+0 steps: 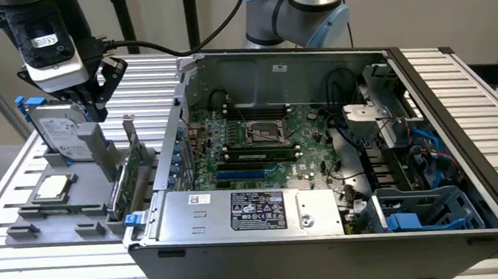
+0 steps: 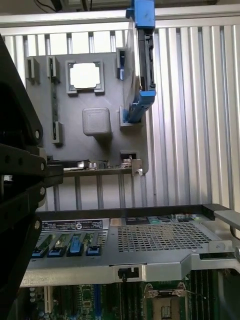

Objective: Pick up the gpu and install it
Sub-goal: 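Pick up the gpu and move the gpu toward the slot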

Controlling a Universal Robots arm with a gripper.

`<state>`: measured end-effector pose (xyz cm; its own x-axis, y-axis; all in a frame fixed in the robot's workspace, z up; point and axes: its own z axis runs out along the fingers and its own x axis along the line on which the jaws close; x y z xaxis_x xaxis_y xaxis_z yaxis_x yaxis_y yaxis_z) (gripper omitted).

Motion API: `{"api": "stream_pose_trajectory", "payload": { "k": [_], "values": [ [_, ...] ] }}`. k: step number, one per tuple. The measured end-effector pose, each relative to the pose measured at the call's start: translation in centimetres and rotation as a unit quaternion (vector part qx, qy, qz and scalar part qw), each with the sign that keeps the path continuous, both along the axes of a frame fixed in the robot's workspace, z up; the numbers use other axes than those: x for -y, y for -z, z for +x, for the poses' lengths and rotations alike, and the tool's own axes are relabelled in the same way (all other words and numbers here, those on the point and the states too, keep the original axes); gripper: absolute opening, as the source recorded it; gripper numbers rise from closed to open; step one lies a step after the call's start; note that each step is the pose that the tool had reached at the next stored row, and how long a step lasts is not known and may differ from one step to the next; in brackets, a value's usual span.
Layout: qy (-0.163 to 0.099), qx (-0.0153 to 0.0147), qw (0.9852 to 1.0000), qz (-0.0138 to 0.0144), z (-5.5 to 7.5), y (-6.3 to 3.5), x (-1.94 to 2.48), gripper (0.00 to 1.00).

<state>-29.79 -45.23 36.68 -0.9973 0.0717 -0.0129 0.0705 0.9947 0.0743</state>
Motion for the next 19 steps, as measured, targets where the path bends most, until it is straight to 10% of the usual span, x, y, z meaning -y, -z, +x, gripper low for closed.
{"api": "stream_pose_trajectory", "payload": {
  "k": [4,5,19],
  "values": [
    [0.000,0.0000,1.0000,0.0000,0.0,0.00,0.00,0.00],
    [0.000,0.0000,1.0000,0.0000,0.0,0.00,0.00,1.00],
    [0.000,0.0000,1.0000,-0.0001,-0.1,1.06,0.20,1.00]
  ]
}}
